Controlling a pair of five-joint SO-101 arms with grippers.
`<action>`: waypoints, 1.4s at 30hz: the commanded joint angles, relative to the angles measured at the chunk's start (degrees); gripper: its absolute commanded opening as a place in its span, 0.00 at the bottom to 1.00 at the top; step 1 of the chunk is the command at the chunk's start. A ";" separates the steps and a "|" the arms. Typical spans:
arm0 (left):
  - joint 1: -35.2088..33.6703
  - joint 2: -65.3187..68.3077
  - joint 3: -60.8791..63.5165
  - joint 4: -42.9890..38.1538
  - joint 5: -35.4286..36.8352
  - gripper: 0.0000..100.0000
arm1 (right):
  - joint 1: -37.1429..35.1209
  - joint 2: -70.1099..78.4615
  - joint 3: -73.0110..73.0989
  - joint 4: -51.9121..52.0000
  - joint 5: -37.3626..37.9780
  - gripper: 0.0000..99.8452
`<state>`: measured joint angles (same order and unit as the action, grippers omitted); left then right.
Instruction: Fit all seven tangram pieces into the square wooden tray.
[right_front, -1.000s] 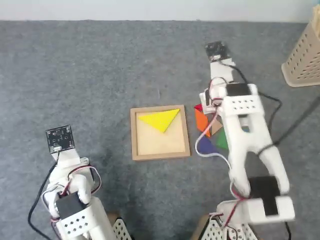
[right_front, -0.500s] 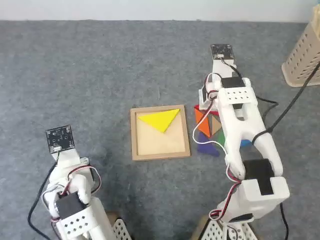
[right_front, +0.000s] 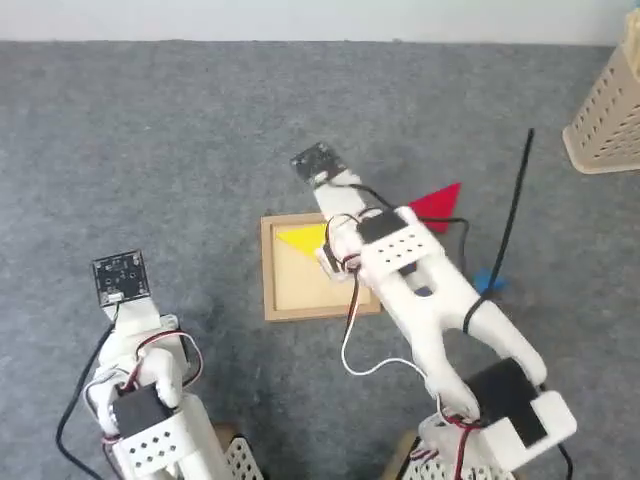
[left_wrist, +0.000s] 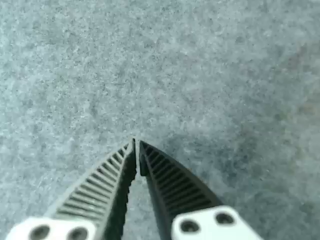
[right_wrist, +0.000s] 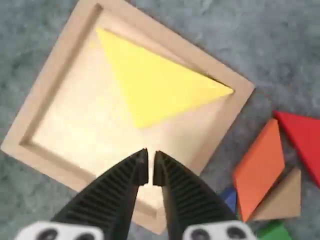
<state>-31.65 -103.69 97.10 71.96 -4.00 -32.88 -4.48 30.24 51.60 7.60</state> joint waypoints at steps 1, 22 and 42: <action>0.09 -0.18 -0.48 0.18 0.53 0.01 | -0.92 -1.80 -0.26 -2.86 1.41 0.02; 0.09 -0.18 -0.48 0.18 0.53 0.01 | -0.66 16.13 -10.55 -8.04 0.97 0.02; 0.09 -0.18 -0.48 0.18 0.53 0.01 | 4.18 -4.26 -4.57 -1.36 1.41 0.02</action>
<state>-31.65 -103.69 97.10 71.96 -4.00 -32.35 0.18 25.85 47.38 7.96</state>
